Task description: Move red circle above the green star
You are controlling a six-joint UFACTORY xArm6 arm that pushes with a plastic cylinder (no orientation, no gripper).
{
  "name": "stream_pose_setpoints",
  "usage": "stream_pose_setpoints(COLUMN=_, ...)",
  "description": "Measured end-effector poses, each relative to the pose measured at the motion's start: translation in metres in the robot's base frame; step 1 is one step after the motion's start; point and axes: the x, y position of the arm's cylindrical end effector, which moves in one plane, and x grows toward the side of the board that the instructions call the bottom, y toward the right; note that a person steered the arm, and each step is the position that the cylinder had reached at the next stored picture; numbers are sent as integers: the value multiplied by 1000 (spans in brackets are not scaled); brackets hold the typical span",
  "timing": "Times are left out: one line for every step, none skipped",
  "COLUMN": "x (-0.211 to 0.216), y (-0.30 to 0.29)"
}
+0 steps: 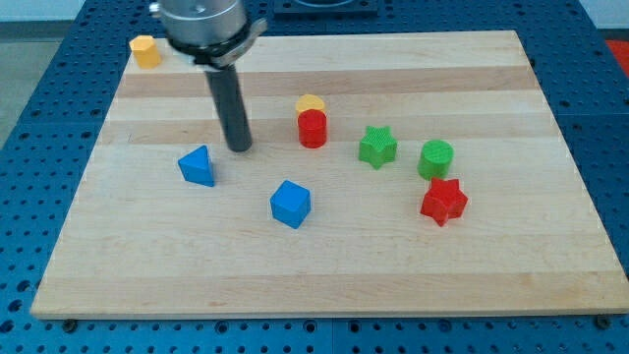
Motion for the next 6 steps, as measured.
stream_pose_setpoints(x=-2, y=40)
stream_pose_setpoints(x=-2, y=64)
stream_pose_setpoints(x=-3, y=94)
stream_pose_setpoints(x=-4, y=106)
stream_pose_setpoints(x=-2, y=108)
stream_pose_setpoints(x=-2, y=122)
